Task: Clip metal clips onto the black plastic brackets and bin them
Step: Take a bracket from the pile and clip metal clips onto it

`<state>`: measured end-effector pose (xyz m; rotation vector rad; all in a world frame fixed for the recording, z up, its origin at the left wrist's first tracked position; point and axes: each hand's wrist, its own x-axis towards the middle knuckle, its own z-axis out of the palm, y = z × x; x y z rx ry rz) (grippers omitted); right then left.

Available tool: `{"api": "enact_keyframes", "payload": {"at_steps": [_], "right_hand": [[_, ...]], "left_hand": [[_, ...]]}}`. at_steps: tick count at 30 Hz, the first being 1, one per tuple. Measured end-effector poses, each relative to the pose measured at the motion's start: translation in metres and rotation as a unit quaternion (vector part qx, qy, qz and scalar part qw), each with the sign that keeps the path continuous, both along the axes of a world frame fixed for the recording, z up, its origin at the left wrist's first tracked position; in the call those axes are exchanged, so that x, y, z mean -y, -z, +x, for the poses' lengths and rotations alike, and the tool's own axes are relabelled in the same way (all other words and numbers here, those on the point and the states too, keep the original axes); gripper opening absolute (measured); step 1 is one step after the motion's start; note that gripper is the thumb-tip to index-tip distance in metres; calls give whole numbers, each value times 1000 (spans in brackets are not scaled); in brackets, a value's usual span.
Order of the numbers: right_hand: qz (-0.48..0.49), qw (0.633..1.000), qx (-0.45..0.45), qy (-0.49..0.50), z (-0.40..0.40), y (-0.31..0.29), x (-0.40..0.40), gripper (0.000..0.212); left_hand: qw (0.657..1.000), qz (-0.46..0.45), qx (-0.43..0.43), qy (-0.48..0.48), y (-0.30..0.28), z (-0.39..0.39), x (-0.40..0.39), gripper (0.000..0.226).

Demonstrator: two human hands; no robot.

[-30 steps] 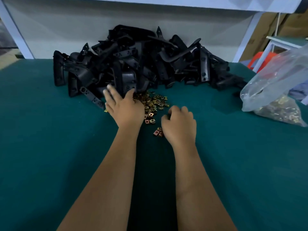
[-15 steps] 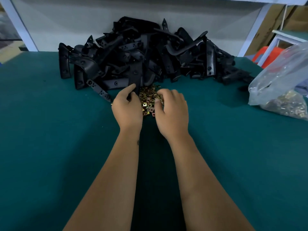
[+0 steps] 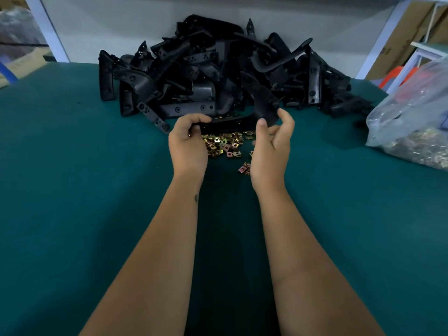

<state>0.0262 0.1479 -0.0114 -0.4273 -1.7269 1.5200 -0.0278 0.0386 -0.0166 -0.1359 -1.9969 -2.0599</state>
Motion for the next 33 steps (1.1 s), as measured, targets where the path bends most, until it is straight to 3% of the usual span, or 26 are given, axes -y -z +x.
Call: {"api": "enact_keyframes", "payload": {"at_steps": [4,7,13,18,20,23,28,33], "right_hand": [[-58,998,-1,9,0,-4,0,49],[-119,993,-20,-11,1,-7,-2,49],[-167,983,-81,7,0,-12,-2,63],[-246,964,-63,80,-2,-10,-13,26],[-252,962,-70,80,-3,-10,-14,25],[-207,974,-73,65,-3,-10,-8,21],[-101,990,-53,78,-3,-9,9,17],[37,990,-60,118,0,-10,15,18]], "left_hand": [[999,-24,-22,2,-1,0,0,48],[994,-71,-86,-6,-3,4,3,52],[948,-228,-217,47,0,10,-5,43],[923,-316,-207,74,2,10,-5,28],[925,-317,-198,67,1,11,-5,23],[928,-305,-209,43,1,12,-7,20],[954,-267,-134,34,0,13,-11,22],[962,-243,-118,27,-6,17,-16,22]]}}
